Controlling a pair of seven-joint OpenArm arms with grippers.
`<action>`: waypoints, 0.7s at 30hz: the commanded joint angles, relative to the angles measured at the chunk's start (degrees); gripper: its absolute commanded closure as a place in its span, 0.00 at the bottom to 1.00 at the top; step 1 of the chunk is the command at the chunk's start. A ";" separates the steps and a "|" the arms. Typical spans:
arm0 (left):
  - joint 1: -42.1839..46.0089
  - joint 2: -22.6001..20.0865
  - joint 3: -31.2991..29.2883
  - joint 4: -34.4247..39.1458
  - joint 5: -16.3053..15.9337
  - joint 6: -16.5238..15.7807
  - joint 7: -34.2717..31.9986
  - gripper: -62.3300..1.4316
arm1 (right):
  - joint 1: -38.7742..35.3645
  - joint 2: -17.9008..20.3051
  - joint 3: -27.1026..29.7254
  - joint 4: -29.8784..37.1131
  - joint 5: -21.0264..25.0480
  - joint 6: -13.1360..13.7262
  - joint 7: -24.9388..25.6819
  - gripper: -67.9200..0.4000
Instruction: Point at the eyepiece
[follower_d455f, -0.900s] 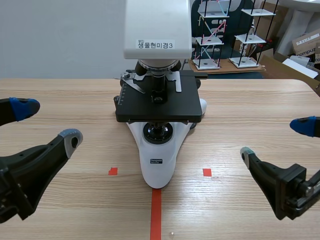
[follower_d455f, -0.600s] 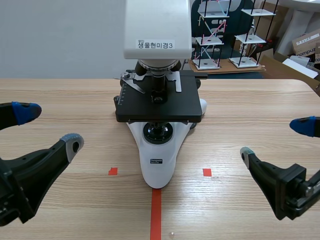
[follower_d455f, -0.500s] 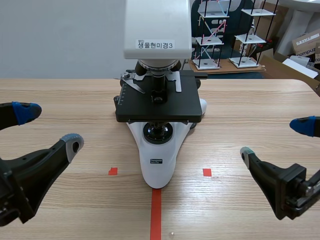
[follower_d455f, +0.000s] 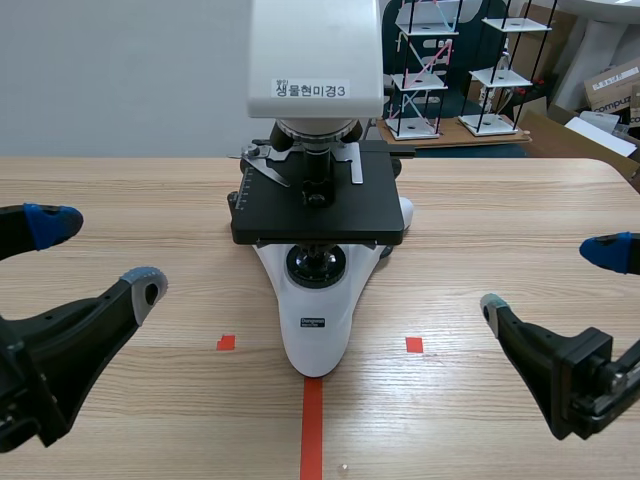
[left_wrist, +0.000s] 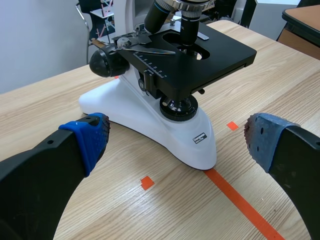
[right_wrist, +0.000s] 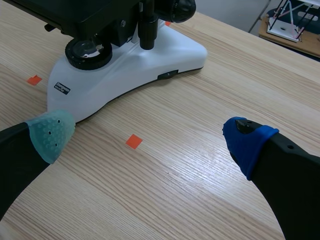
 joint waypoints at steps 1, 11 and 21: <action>0.28 0.00 0.20 0.55 -0.33 -0.13 -0.81 0.09 | 0.07 1.14 0.44 0.74 0.42 -0.02 1.16 0.02; 0.28 0.00 0.20 0.55 -0.33 -0.13 -0.83 0.09 | 2.19 5.60 5.01 0.74 0.92 0.04 4.61 0.79; 0.28 0.00 0.20 0.55 -0.33 -0.13 -0.83 0.09 | 15.21 12.04 7.13 0.74 0.87 0.44 7.37 0.95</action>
